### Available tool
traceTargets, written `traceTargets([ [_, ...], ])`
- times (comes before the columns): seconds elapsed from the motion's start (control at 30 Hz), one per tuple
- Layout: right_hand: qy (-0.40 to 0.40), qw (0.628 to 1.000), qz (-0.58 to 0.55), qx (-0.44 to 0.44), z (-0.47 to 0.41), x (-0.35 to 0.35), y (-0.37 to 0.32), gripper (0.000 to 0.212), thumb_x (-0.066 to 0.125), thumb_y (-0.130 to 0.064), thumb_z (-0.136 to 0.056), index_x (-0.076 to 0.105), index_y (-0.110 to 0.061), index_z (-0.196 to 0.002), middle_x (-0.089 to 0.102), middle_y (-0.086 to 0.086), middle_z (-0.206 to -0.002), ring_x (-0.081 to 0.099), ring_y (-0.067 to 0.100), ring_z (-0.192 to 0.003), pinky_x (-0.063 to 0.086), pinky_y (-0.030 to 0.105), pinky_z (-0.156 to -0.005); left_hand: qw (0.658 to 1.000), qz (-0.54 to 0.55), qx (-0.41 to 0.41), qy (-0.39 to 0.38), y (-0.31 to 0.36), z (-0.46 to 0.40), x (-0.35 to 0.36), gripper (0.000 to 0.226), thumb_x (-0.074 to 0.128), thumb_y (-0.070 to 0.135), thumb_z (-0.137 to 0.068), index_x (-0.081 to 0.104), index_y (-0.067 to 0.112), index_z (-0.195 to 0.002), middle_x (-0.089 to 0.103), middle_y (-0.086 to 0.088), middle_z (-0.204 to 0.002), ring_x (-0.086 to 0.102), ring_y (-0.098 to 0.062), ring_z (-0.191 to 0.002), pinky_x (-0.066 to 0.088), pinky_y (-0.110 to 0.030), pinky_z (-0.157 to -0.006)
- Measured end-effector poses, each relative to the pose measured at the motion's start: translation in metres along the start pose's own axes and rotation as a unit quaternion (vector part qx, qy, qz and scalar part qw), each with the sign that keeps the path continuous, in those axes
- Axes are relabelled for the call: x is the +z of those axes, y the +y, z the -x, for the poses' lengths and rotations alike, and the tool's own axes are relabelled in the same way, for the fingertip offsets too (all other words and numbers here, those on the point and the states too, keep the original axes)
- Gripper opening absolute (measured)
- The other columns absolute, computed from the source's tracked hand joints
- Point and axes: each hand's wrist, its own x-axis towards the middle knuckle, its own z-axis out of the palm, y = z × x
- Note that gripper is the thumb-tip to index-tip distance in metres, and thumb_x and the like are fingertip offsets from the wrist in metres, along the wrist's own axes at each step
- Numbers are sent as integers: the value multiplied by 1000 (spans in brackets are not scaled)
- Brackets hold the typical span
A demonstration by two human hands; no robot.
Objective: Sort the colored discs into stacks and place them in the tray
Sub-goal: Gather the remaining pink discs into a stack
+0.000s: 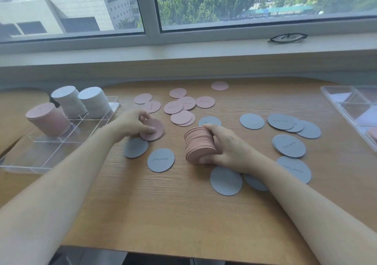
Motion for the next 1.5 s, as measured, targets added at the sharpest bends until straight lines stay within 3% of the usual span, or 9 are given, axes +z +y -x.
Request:
traceTargets([
  [0.2, 2, 1000, -5, -4, 0, 1, 0, 87, 84, -43, -74, 39, -19, -145, 51, -5, -136, 41, 8, -126, 31, 26, -107, 984, 163, 77, 0, 25, 34, 24, 6, 60, 18, -99, 58, 17, -104, 67, -1, -101, 62, -19, -97, 44, -23, -79],
  [0.37, -14, 1000, -18, 4, 0, 3, 1, 96, 82, -42, -77, 27, -21, -154, 42, -8, -150, 38, 8, -136, 31, 27, -112, 960, 236, 129, -72, 54, 65, 62, 20, 48, 18, -105, 55, 12, -123, 66, -6, -118, 62, -18, -105, 49, -17, -82],
  [0.6, -17, 999, -34, 11, 1, 6, 6, 103, 80, -41, -80, 12, -36, -157, 34, -20, -149, 27, -14, -126, 17, -7, -93, 955, 226, 174, -79, 69, 74, 93, 67, 13, 66, -88, 56, 30, -126, 58, 5, -129, 54, 9, -107, 40, -2, -85],
  [0.73, -15, 999, -48, 0, 0, 7, 5, 95, 82, -37, -78, 24, -34, -153, 41, -15, -144, 37, -3, -128, 28, 7, -100, 966, 123, 218, -59, 67, 67, 93, 69, 7, 87, -78, 47, 45, -115, 52, 6, -125, 47, 5, -114, 32, -13, -101],
  [0.87, -1, 998, -61, 8, 0, 5, 5, 93, 87, -38, -71, 35, -27, -148, 46, -15, -139, 44, 4, -126, 39, 29, -107, 970, 123, 206, 34, 67, 44, 80, 57, 30, 54, -98, 66, 13, -114, 58, 3, -108, 54, 12, -90, 38, -5, -85],
  [0.97, 1, 997, -71, 6, 1, 4, 7, 92, 88, -38, -69, 37, -29, -146, 49, -15, -135, 48, 6, -125, 44, 36, -105, 969, -18, 219, 113, 52, 15, 71, 23, 62, 29, -97, 69, 20, -118, 57, 6, -111, 57, -3, -96, 45, -22, -89],
  [1.1, 5, 997, -76, 2, 2, 4, 8, 91, 89, -37, -69, 38, -32, -145, 49, -17, -132, 49, 7, -124, 45, 35, -104, 964, -139, 210, 80, 44, -9, 69, 40, 73, 31, -88, 66, 20, -125, 53, 5, -120, 53, -14, -108, 38, -27, -85],
  [1.37, 2, 997, -72, 1, 2, 5, 9, 94, 88, -41, -69, 35, -33, -147, 47, -17, -137, 45, 1, -127, 43, 35, -106, 915, -264, 284, 109, 40, -19, 68, 33, 62, 38, -95, 71, 12, -113, 60, -4, -112, 61, -25, -97, 41, -33, -70],
  [1.5, -3, 998, -67, 9, 2, 4, 10, 105, 87, -45, -68, 25, -34, -152, 43, -15, -145, 43, 4, -132, 41, 37, -109, 901, -255, 313, 158, 37, -10, 69, 50, 33, 45, -97, 72, 15, -103, 68, -3, -102, 67, -33, -83, 54, -44, -62],
])
